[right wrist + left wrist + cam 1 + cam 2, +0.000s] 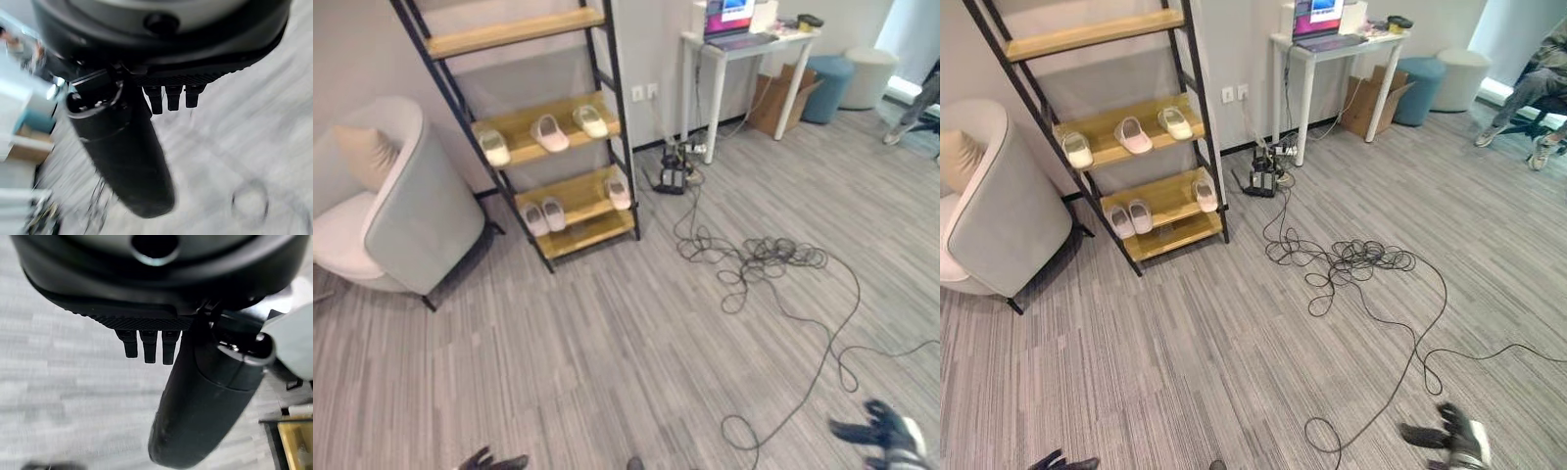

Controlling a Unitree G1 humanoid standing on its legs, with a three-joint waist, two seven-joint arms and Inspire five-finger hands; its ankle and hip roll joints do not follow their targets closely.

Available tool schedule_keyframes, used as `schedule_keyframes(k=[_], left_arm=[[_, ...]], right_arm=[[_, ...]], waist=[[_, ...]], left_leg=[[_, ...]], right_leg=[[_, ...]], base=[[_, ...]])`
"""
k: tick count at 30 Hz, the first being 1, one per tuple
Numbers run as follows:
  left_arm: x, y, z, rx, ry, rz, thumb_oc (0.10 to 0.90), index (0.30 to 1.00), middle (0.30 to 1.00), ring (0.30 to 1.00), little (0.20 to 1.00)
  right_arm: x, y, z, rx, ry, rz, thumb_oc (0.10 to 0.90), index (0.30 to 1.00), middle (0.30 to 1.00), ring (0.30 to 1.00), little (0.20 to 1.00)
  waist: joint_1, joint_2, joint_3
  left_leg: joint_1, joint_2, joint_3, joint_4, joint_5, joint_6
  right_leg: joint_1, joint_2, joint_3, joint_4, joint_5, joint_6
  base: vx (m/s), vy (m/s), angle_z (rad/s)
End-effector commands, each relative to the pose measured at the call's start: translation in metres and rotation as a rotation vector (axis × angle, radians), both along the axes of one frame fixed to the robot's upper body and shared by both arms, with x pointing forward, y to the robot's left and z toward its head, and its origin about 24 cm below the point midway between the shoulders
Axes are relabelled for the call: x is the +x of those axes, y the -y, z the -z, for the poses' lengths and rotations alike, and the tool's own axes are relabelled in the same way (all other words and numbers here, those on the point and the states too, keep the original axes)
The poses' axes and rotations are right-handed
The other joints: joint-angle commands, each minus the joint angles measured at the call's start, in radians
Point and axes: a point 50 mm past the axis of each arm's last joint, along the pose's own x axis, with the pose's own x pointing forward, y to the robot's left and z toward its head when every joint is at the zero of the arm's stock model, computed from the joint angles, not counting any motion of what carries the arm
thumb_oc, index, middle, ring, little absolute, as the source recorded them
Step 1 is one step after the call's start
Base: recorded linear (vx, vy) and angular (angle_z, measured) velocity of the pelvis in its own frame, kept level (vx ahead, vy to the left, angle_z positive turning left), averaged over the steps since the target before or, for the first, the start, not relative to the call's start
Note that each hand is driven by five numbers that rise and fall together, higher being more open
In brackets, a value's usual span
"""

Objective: Arrange the slippers neatly on the shoe rack.

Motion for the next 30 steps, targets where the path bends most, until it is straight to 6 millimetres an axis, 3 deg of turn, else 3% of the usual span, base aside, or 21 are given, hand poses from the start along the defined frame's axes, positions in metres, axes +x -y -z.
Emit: schedule_keyframes(k=[1,5,7,9,10,11,13,14,15,17,18,19,21,22,24,25,26,28,30], left_arm=[[0.021,0.003,-0.003,0.041,0.037,0.031,0.800,0.900,0.900,0.900,0.900],[0.018,0.018,0.004,0.019,-0.011,0.093,0.800,0.900,0.900,0.900,0.900],[0.013,0.027,0.008,-0.023,-0.029,0.093,0.800,0.900,0.900,0.900,0.900],[0.015,0.031,0.009,-0.038,-0.018,0.108,0.800,0.900,0.900,0.900,0.900],[0.028,0.035,0.007,-0.031,0.004,0.160,0.800,0.900,0.900,0.900,0.900],[0.034,0.041,0.007,-0.031,0.014,0.199,0.800,0.900,0.900,0.900,0.900],[0.034,0.041,0.007,-0.031,0.014,0.199,0.800,0.900,0.900,0.900,0.900],[0.024,0.044,0.009,-0.031,-0.010,0.203,0.800,0.900,0.900,0.900,0.900],[0.019,0.046,0.012,-0.034,-0.028,0.210,0.800,0.900,0.900,0.900,0.900],[0.009,0.047,0.014,-0.036,-0.060,0.198,0.800,0.900,0.900,0.900,0.900],[-0.007,0.047,0.018,-0.064,-0.100,0.140,0.800,0.900,0.900,0.900,0.900],[-0.013,0.047,0.019,-0.071,-0.114,0.107,0.800,0.900,0.900,0.900,0.900],[-0.018,0.043,0.019,-0.055,-0.143,0.107,0.800,0.900,0.900,0.900,0.900],[-0.014,0.038,0.017,-0.046,-0.138,0.125,0.800,0.900,0.900,0.900,0.900],[-0.012,0.037,0.017,-0.042,-0.140,0.139,0.800,0.900,0.900,0.900,0.900],[-0.003,0.034,0.014,-0.019,-0.133,0.175,0.800,0.900,0.900,0.900,0.900],[0.014,0.031,0.010,0.018,-0.098,0.217,0.800,0.900,0.900,0.900,0.900],[0.039,0.031,0.002,0.059,-0.028,0.265,0.800,0.900,0.900,0.900,0.900],[0.057,0.037,-0.002,0.068,0.030,0.296,0.800,0.900,0.900,0.900,0.900]], right_arm=[[0.002,-0.015,0.004,0.014,0.017,-0.051,0.800,0.900,0.900,0.900,0.900],[-0.005,-0.030,0.018,0.057,-0.061,-0.092,0.800,0.900,0.900,0.900,0.900],[-0.005,-0.042,0.025,0.098,-0.085,-0.122,0.800,0.900,0.900,0.900,0.900],[0.007,-0.046,0.020,0.093,-0.061,-0.189,0.800,0.900,0.900,0.900,0.900],[0.014,-0.050,0.017,0.087,-0.042,-0.233,0.800,0.900,0.900,0.900,0.900],[0.015,-0.050,0.018,0.076,-0.060,-0.245,0.800,0.900,0.900,0.900,0.900],[0.015,-0.050,0.018,0.076,-0.060,-0.245,0.800,0.900,0.900,0.900,0.900],[0.013,-0.054,0.021,0.067,-0.089,-0.286,0.800,0.900,0.900,0.900,0.900],[0.013,-0.058,0.022,0.063,-0.103,-0.308,0.800,0.900,0.900,0.900,0.900],[0.021,-0.065,0.023,0.047,-0.119,-0.370,0.800,0.900,0.900,0.900,0.900],[0.025,-0.072,0.023,0.025,-0.133,-0.442,0.800,0.900,0.900,0.900,0.900],[0.021,-0.074,0.026,0.003,-0.154,-0.463,0.800,0.900,0.900,0.900,0.900],[0.016,-0.078,0.030,-0.022,-0.199,-0.509,0.800,0.900,0.900,0.900,0.900],[0.014,-0.083,0.034,0.029,-0.210,-0.503,0.800,0.900,0.900,0.900,0.900],[0.013,-0.083,0.035,0.038,-0.219,-0.504,0.800,0.900,0.900,0.900,0.900],[0.013,-0.084,0.037,0.012,-0.260,-0.560,0.800,0.900,0.900,0.900,0.900],[0.016,-0.083,0.034,-0.021,-0.259,-0.588,0.800,0.900,0.900,0.900,0.900],[0.015,-0.080,0.033,-0.048,-0.264,-0.590,0.800,0.900,0.900,0.900,0.900],[0.012,-0.077,0.034,-0.056,-0.269,-0.583,0.800,0.900,0.900,0.900,0.900]], waist=[[0.010,-0.026,-0.002],[0.010,-0.029,0.007],[0.012,-0.040,0.030],[0.021,-0.060,0.075],[0.031,-0.077,0.121],[0.044,-0.085,0.143],[0.044,-0.084,0.143],[0.072,-0.077,0.127],[0.091,-0.072,0.121],[0.139,-0.077,0.113],[0.158,-0.082,0.099],[0.164,-0.081,0.088],[0.167,-0.105,0.066],[0.165,-0.132,0.056],[0.166,-0.137,0.054],[0.158,-0.138,0.063],[0.138,-0.114,0.083],[0.110,-0.083,0.106],[0.079,-0.066,0.121]], left_leg=[[0.021,-0.004,0.017,-0.007,-0.048,-0.044],[0.018,0.000,0.010,-0.002,-0.053,-0.046],[-0.001,0.011,0.003,0.066,-0.081,-0.051],[-0.080,0.027,0.014,0.232,-0.122,-0.068],[-0.209,0.064,0.036,0.469,-0.081,-0.088],[-0.295,0.059,0.059,0.520,-0.064,-0.075],[-0.297,0.061,0.058,0.526,-0.068,-0.074],[-0.348,0.041,0.103,0.394,-0.071,-0.050],[-0.342,0.031,0.121,0.299,-0.029,-0.055],[-0.380,0.017,0.102,0.178,0.001,-0.062],[-0.345,0.004,0.066,0.127,0.015,-0.053],[-0.337,0.000,0.060,0.131,0.037,-0.043],[-0.330,-0.018,0.067,0.168,0.026,-0.022],[-0.302,-0.036,0.073,0.197,-0.019,0.004],[-0.290,-0.038,0.075,0.205,-0.039,0.015],[-0.235,-0.054,0.070,0.228,-0.097,0.054],[-0.169,-0.053,0.048,0.230,-0.129,0.082],[-0.088,-0.051,0.013,0.211,-0.156,0.092],[-0.020,-0.053,-0.017,0.193,-0.180,0.082]], right_leg=[[-0.018,-0.032,0.020,0.013,-0.012,0.082],[-0.024,-0.032,0.005,0.048,-0.036,0.072],[-0.035,-0.035,0.005,0.087,-0.057,0.062],[-0.050,-0.043,0.020,0.118,-0.074,0.047],[-0.044,-0.041,0.021,0.123,-0.081,0.020],[-0.013,-0.034,0.017,0.102,-0.102,0.010],[-0.013,-0.033,0.017,0.102,-0.103,0.010],[0.022,-0.012,0.021,0.077,-0.130,0.025],[0.043,-0.005,0.034,0.070,-0.139,0.031],[0.088,0.003,0.060,0.059,-0.154,0.040],[0.108,0.008,0.076,0.068,-0.173,0.051],[0.114,0.009,0.078,0.079,-0.176,0.056],[0.120,-0.014,0.083,0.128,-0.169,0.071],[0.096,-0.044,0.091,0.239,-0.102,0.117],[0.074,-0.052,0.097,0.307,-0.060,0.137],[0.005,-0.096,0.093,0.504,0.103,0.185],[-0.082,-0.111,0.085,0.679,0.173,0.172],[-0.175,-0.122,0.048,0.738,0.117,0.139],[-0.249,-0.118,0.013,0.665,0.036,0.114]], base=[[0.02,-0.012,0.33],[0.07,-0.045,0.24],[0.10,-0.117,0.11],[-0.02,-0.168,0.08],[0.14,-0.265,0.16],[0.17,-0.223,0.34],[0.25,-0.048,0.34],[0.51,0.016,-0.03],[0.71,0.045,-0.15],[0.50,0.079,-0.14],[0.49,0.100,-0.40],[0.54,0.141,-0.75],[0.58,0.164,-0.98],[0.49,0.145,-0.52],[0.42,0.175,-0.07],[0.65,0.310,-0.11],[0.64,0.308,-0.24],[0.47,0.148,-0.02],[0.43,0.003,0.38]])
